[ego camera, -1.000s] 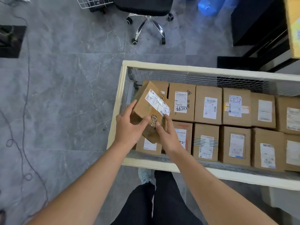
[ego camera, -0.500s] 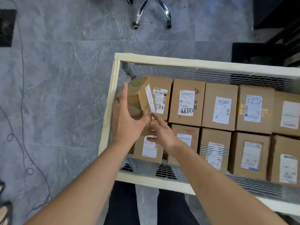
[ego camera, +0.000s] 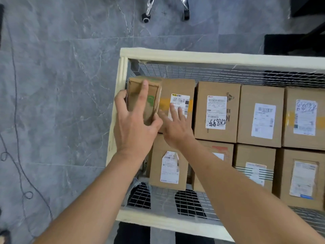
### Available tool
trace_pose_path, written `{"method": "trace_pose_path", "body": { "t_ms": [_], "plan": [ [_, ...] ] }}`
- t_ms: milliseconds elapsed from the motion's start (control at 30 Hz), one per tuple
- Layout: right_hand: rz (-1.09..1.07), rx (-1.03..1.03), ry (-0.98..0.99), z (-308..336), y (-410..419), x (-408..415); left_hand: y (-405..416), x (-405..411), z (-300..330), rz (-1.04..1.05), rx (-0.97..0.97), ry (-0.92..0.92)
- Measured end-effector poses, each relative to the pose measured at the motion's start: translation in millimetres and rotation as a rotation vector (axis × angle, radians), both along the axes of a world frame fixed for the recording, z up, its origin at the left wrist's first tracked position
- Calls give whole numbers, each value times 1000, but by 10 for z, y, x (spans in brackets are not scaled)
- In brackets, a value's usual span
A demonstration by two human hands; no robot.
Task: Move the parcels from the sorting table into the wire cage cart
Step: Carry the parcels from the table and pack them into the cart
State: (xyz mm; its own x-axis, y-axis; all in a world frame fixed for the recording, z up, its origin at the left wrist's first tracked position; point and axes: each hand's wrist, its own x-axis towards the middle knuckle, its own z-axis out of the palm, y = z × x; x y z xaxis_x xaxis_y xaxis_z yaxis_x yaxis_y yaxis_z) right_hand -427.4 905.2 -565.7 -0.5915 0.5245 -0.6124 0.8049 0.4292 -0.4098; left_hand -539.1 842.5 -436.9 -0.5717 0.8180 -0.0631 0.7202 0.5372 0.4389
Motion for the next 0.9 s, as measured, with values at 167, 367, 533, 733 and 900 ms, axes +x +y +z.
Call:
{"method": "trace_pose_path", "body": {
  "t_ms": [167, 367, 533, 733, 900],
  "plan": [
    [89, 23, -132, -372, -159, -66, 36, -95, -53, 5, 17, 31],
    [101, 72, -182, -406, -137, 102, 194, -101, -130, -35, 36, 81],
    [115, 45, -204, -353, -56, 228, 302, -160, -230, 17, -13, 44],
    [145, 34, -230, -359, -47, 224, 525, -307, -537, 7, -100, 16],
    [169, 62, -240, -340, -46, 167, 706, -397, -747, -33, -173, 23]
  ]
}}
